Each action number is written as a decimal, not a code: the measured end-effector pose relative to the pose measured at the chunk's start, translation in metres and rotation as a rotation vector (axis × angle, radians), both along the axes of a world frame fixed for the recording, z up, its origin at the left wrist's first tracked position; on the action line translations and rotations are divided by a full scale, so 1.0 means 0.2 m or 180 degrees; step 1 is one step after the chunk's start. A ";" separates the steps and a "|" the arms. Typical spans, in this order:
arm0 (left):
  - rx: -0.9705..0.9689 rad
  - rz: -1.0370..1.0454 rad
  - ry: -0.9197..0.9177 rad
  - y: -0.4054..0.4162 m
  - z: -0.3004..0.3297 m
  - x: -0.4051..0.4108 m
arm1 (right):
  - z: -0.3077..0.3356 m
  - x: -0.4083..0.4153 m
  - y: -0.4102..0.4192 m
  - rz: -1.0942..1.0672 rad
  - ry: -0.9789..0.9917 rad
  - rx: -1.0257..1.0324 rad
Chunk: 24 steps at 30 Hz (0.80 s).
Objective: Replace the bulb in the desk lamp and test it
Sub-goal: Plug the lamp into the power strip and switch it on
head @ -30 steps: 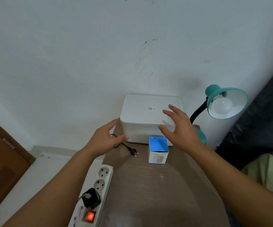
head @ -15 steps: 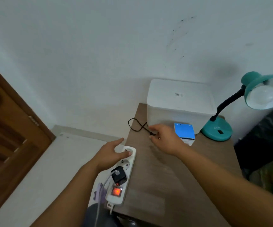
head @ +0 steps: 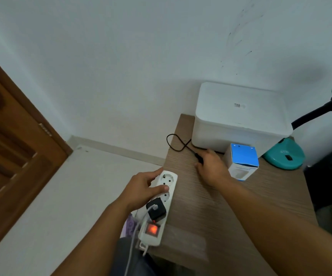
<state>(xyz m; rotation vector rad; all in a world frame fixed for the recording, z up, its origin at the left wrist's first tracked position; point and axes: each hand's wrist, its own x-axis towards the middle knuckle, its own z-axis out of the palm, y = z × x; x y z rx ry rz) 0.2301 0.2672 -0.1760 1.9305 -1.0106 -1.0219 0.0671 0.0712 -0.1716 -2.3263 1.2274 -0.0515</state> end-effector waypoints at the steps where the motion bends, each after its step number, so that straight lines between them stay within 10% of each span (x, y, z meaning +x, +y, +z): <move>1: -0.0029 0.0091 0.0034 0.00 -0.01 0.00 | -0.01 0.00 -0.01 0.0000 0.0007 -0.0022; 24: -0.0302 0.0581 0.0686 -0.01 -0.08 -0.05 | 0.07 0.00 0.10 -0.0396 -0.1203 0.1289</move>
